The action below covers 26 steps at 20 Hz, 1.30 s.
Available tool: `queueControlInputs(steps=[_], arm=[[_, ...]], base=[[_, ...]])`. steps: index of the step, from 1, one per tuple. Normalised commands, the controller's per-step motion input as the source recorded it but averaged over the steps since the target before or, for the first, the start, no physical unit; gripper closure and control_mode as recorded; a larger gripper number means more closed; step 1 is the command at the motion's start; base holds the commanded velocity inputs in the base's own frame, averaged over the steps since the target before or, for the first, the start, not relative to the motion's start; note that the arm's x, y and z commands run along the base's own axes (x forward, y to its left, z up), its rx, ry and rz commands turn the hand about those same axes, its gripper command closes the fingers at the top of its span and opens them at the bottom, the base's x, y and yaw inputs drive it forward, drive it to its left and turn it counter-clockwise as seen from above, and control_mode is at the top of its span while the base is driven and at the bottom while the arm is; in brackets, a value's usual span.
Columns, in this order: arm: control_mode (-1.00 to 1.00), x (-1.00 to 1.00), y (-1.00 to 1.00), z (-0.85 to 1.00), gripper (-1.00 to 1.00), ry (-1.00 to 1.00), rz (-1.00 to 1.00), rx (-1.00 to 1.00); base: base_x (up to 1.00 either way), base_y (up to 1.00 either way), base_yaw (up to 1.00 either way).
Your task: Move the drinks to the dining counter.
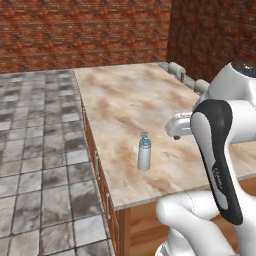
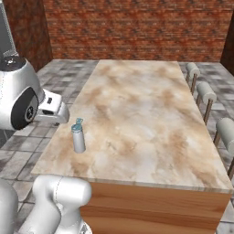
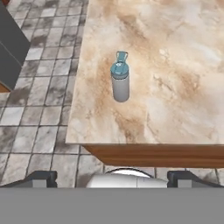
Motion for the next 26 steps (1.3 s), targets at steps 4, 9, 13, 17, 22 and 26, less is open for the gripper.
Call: queueControlInputs(steps=[4, 9, 13, 17, 22, 26], arm=[[-1.00, -0.50, -0.01, 0.19, -1.00, -0.04, 0.00, 0.00], [-1.00, -0.60, -0.04, 0.23, -1.00, -0.01, 0.00, -0.03], [1.00, -0.29, 0.00, 0.07, -1.00, 0.00, 0.00, -0.02], [1.00, 0.00, 0.00, 0.00, -1.00, 0.00, 0.00, 0.00], [1.00, 0.00, 0.00, 0.00, -1.00, 0.00, 0.00, 0.00], [1.00, 0.00, 0.00, 0.00, -1.00, 0.00, 0.00, 0.00]], base=[[0.00, 0.00, 0.00], [0.00, 0.00, 0.00], [-0.26, 0.10, 0.09], [-0.38, 0.26, 0.66], [-0.05, 0.00, 0.99], [0.00, 0.00, 1.00]])
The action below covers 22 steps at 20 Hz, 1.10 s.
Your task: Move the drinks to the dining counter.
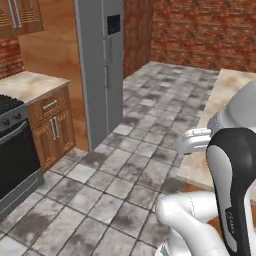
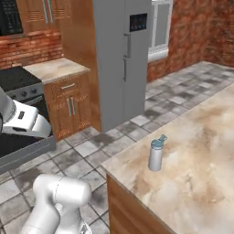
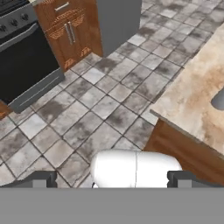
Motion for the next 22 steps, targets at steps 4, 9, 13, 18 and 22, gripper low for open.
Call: queueControlInputs(steps=[4, 9, 13, 18, 22], arm=[[1.00, 0.00, 0.00, 0.00, -1.00, 0.00, 0.00, 0.00], [1.00, 0.00, 0.00, 0.00, -1.00, 0.00, 0.00, 0.00], [1.00, 0.00, 0.00, 0.00, -1.00, 0.00, 0.00, 0.00], [1.00, 0.00, 0.00, 0.00, -1.00, 0.00, 0.00, 0.00], [1.00, 0.00, 0.00, 0.00, -1.00, 0.00, 0.00, 0.00]], base=[[0.01, 0.00, 1.00], [0.06, 0.00, 1.00], [0.38, 0.00, 0.98], [1.00, 0.06, 0.53], [1.00, 0.11, 0.30]])
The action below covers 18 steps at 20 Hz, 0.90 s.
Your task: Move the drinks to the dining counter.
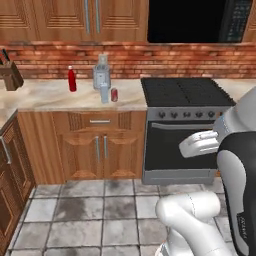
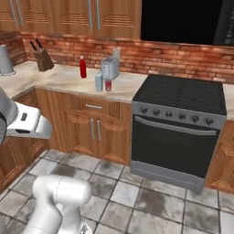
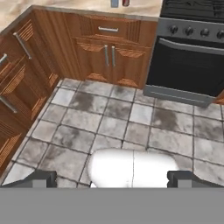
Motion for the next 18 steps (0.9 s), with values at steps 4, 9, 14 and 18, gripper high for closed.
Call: queueControlInputs(steps=[4, 9, 14, 18], arm=[[1.00, 0.00, 0.00, 0.00, -1.00, 0.00, 0.00, 0.00], [1.00, 0.00, 0.00, 0.00, -1.00, 0.00, 0.00, 0.00], [1.00, 0.00, 0.00, 0.00, -1.00, 0.00, 0.00, 0.00], [1.00, 0.00, 0.00, 0.00, -1.00, 0.00, 0.00, 0.00]], base=[[1.00, 0.35, -0.04], [1.00, 0.53, -0.11], [1.00, 0.76, -0.11], [1.00, 0.51, -0.13]])
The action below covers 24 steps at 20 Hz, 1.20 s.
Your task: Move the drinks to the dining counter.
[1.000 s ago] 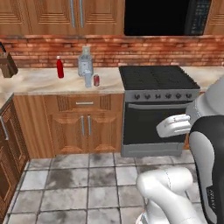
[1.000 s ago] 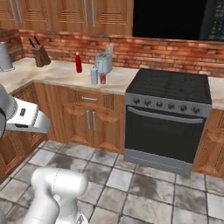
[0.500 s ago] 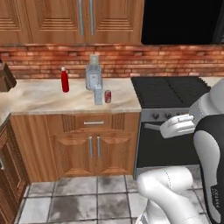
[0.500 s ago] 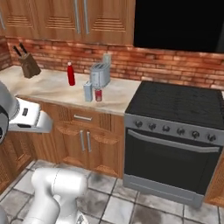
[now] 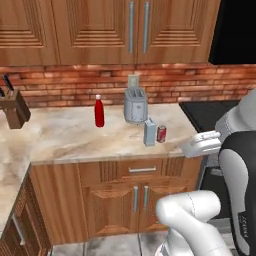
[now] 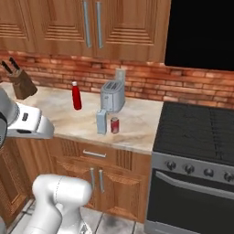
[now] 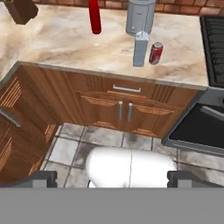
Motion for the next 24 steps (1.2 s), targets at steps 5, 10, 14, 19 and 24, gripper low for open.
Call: queueControlInputs(steps=[5, 10, 14, 19, 24], arm=[[1.00, 0.00, 0.00, 0.00, -1.00, 0.00, 0.00, 0.00], [1.00, 0.00, 0.00, 0.00, -1.00, 0.00, 0.00, 0.00], [1.00, 0.00, 0.00, 0.00, -1.00, 0.00, 0.00, 0.00], [1.00, 0.00, 0.00, 0.00, -1.00, 0.00, 0.00, 0.00], [1.00, 0.00, 0.00, 0.00, -1.00, 0.00, 0.00, 0.00]], base=[[1.00, 0.02, -0.12], [0.98, 0.00, -0.14], [0.78, 0.04, -0.12], [0.56, 0.05, -0.11], [0.39, 0.00, -0.13]])
